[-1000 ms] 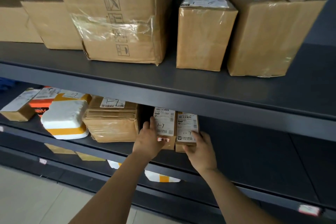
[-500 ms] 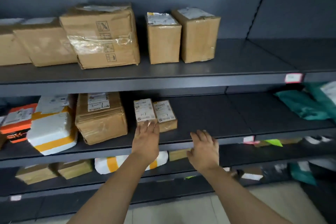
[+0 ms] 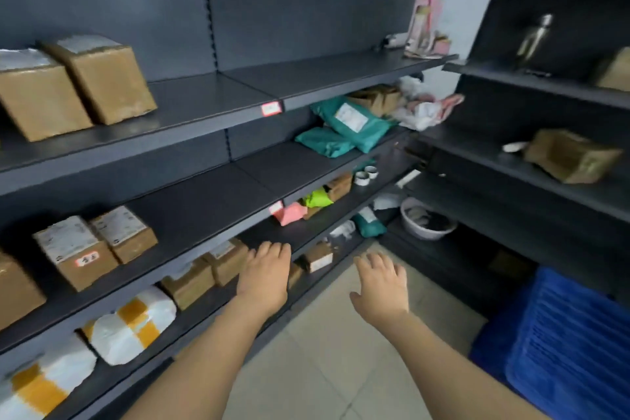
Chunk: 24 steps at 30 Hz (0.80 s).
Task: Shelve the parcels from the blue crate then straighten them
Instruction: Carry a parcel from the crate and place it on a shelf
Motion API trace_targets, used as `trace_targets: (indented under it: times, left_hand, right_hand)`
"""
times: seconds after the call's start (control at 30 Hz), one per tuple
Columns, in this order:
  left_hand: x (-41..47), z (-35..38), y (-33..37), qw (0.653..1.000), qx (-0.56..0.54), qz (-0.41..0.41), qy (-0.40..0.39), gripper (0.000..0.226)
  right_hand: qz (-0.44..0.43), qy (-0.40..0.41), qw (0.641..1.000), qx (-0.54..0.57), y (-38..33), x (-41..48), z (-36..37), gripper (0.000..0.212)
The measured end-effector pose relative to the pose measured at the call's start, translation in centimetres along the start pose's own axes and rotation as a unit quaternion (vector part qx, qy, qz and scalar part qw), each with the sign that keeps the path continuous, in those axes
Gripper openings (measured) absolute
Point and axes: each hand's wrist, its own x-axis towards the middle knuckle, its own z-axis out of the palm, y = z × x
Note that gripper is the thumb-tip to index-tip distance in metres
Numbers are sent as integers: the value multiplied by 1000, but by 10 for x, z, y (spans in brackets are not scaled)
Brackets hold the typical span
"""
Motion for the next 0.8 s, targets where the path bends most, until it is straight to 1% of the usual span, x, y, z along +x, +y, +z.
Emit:
trace_targets:
  times: [0.17,0.4,0.6,0.8]
  left_hand:
    - [17,-12,125,995,1,95,26,68]
    - [18,-28,321,979,-29,198,29,73]
    - [11,-31,474,959,-55,279,6,70]
    - [21,-32,600,925,-67,373,-8,67]
  right_hand:
    - [84,4,996,-12,116,-50,-19,55]
    - [188,20,982,-26,284,-138,-41,54]
    - [289,-16,957,-28,405,-209,-45,56]
    - [376,-27,926,-2,503,-252,-42,55]
